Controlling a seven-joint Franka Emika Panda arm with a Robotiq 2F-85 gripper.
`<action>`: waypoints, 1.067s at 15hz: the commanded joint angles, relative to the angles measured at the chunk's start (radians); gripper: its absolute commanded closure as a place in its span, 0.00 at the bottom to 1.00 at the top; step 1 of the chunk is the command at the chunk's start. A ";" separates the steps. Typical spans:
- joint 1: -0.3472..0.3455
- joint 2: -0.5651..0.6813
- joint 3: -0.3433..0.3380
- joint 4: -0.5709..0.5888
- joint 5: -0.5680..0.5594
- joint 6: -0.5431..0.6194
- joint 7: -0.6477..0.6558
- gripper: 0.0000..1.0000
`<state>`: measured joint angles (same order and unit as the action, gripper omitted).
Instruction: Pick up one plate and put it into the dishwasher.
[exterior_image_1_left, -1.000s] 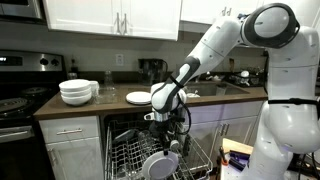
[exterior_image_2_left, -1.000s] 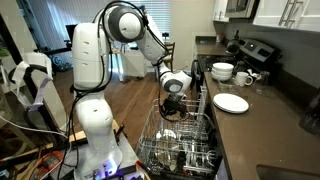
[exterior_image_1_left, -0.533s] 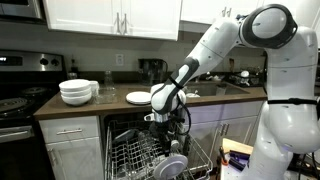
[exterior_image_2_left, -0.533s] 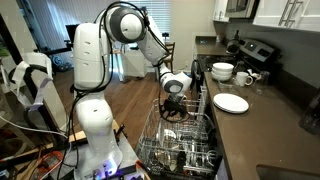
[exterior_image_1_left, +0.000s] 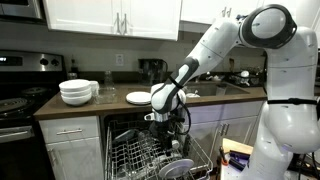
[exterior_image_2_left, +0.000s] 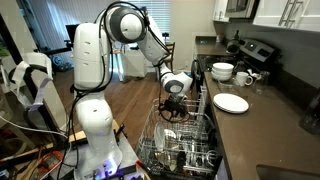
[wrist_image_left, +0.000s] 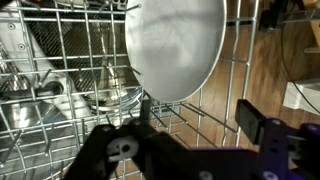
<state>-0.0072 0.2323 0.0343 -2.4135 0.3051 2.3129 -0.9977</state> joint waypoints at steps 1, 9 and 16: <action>-0.025 -0.014 0.011 0.010 -0.034 -0.038 0.021 0.00; -0.004 -0.110 0.004 -0.016 -0.145 0.003 0.079 0.00; 0.014 -0.239 0.000 -0.044 -0.303 0.054 0.193 0.00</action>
<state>-0.0041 0.0619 0.0341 -2.4152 0.0646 2.3271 -0.8718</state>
